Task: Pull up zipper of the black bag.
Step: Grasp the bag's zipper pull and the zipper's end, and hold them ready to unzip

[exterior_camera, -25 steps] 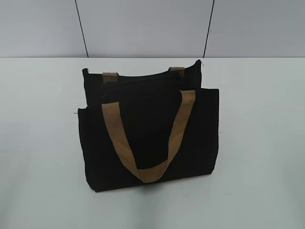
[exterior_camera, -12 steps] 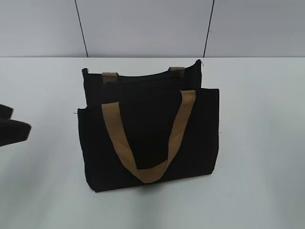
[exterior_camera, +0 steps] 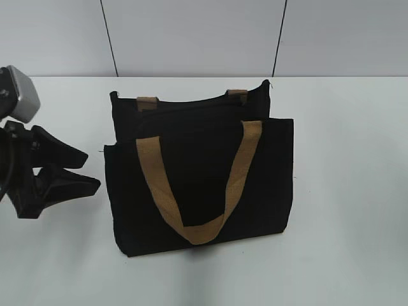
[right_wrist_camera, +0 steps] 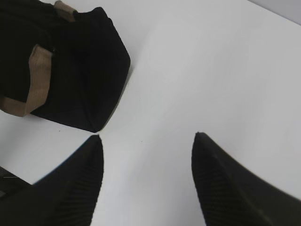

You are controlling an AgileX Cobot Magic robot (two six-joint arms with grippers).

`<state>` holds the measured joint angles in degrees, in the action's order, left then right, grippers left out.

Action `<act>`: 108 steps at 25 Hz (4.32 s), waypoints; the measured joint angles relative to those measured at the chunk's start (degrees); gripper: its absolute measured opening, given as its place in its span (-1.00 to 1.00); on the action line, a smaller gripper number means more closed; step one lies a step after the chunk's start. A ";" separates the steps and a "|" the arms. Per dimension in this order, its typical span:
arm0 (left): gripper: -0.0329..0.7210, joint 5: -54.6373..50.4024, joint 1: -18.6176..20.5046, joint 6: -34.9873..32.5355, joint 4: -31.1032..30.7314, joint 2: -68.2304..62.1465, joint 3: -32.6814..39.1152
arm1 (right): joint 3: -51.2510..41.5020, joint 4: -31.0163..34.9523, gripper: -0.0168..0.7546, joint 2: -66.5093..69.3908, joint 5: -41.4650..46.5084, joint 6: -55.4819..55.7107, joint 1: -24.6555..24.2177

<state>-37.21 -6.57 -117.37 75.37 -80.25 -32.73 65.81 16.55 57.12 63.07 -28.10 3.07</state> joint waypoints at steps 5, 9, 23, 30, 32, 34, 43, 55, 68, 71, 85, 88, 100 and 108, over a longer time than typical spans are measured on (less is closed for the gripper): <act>0.33 -1.28 0.00 -18.61 11.62 -8.46 -0.02 | 1.06 0.99 0.25 2.39 0.07 -0.57 0.00; 0.33 -2.42 0.00 -25.74 18.16 -14.13 -0.21 | 1.11 2.41 0.25 2.45 0.07 -1.14 0.00; 0.33 -7.85 -0.44 -28.58 21.91 -22.55 -3.62 | 1.11 2.50 0.25 2.45 0.07 -1.19 0.00; 0.33 -8.43 -0.48 -28.96 23.68 -22.62 -3.68 | 1.11 2.55 0.25 2.45 0.07 -1.21 0.00; 0.33 -8.47 -1.00 -28.98 23.94 -23.00 -3.80 | 1.11 2.55 0.25 2.45 0.07 -1.21 0.00; 0.33 -8.26 -2.04 -29.21 24.22 -23.81 -3.87 | 1.11 2.55 0.25 2.45 0.07 -1.21 0.00; 0.18 -6.90 -3.39 -30.22 24.43 -24.90 -3.87 | 1.11 2.55 0.25 2.45 0.07 -1.26 0.00; -0.83 -1.92 -2.49 -28.73 24.09 -14.25 -3.87 | 1.11 9.26 0.16 2.45 -0.76 -7.49 0.00; -0.83 4.00 -2.38 -16.34 13.09 0.30 -3.87 | 6.10 11.98 0.09 8.36 -3.81 -3.09 13.64; -0.83 4.04 -2.38 -15.64 12.24 1.58 -3.87 | 9.15 11.93 0.01 13.76 -4.42 0.70 19.54; -0.83 4.17 -2.38 -14.30 10.81 1.63 -3.87 | 13.22 6.49 -0.03 34.32 -20.74 -1.25 41.84; -0.83 4.22 -2.38 -14.30 10.81 1.63 -3.87 | 13.22 6.36 -0.08 37.14 -23.09 3.61 42.61; -0.83 4.22 -2.38 -14.17 10.81 1.63 -3.87 | 13.22 6.27 -0.22 42.20 -25.86 9.26 42.61; -0.83 4.22 -2.38 -14.12 10.81 1.63 -3.87 | 13.28 7.19 -0.22 45.07 -27.96 9.33 42.61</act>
<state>-32.99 -8.95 -131.49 86.18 -78.62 -36.60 79.09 23.74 102.19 35.11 -18.77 45.68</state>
